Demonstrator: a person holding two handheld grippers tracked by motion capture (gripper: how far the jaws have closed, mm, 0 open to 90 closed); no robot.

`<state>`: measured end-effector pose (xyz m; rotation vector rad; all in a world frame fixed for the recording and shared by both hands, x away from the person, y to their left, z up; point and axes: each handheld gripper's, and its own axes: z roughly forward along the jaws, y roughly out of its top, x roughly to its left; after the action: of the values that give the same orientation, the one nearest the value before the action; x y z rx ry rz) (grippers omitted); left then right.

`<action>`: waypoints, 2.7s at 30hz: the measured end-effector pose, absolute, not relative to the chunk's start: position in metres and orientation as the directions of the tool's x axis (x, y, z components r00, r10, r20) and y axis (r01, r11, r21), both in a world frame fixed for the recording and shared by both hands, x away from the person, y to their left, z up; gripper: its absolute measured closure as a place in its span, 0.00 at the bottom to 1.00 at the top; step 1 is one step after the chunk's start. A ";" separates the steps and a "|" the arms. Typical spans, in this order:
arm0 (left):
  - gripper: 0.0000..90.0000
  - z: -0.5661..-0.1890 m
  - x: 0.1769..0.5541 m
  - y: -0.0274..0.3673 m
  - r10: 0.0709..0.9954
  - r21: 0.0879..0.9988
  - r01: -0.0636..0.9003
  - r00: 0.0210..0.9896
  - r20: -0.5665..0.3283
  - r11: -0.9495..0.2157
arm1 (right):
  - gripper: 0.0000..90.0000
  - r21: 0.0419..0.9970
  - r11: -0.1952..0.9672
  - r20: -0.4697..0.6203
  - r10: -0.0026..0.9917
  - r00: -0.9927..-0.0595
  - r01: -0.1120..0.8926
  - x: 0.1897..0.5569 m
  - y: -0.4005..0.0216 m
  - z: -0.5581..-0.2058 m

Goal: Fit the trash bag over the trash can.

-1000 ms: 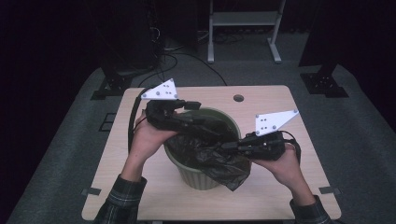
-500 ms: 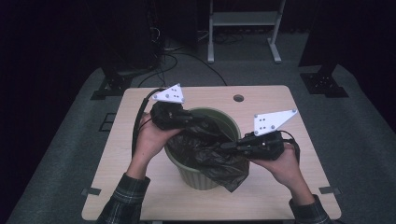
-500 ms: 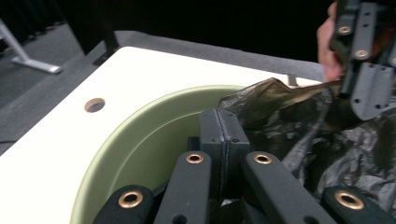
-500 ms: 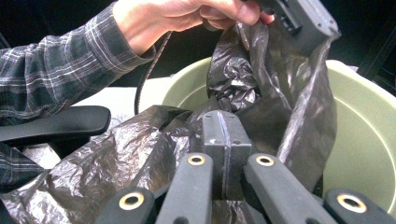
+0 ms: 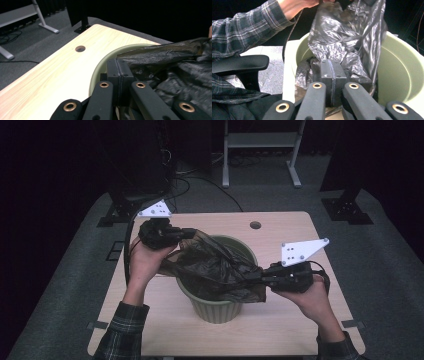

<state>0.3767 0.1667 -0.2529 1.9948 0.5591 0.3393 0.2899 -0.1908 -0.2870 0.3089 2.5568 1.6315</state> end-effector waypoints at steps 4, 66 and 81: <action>1.00 -0.256 0.380 0.179 0.548 0.887 0.264 0.836 -0.015 -0.379 | 1.00 0.906 0.403 0.028 0.238 -0.971 0.125 0.289 -0.201 -0.287; 1.00 -0.375 0.408 0.201 0.607 0.806 0.466 0.776 -0.174 -0.365 | 1.00 0.785 0.495 0.215 0.347 -0.913 0.373 0.287 -0.231 -0.413; 1.00 -0.372 0.406 0.203 0.597 0.833 0.425 0.789 -0.149 -0.354 | 1.00 0.731 0.583 0.161 0.358 -0.920 0.355 0.286 -0.223 -0.418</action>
<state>0.4059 0.2028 -0.3724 2.0002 0.7637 0.2206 0.2858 -0.2227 -0.4182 0.6283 2.7917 1.2878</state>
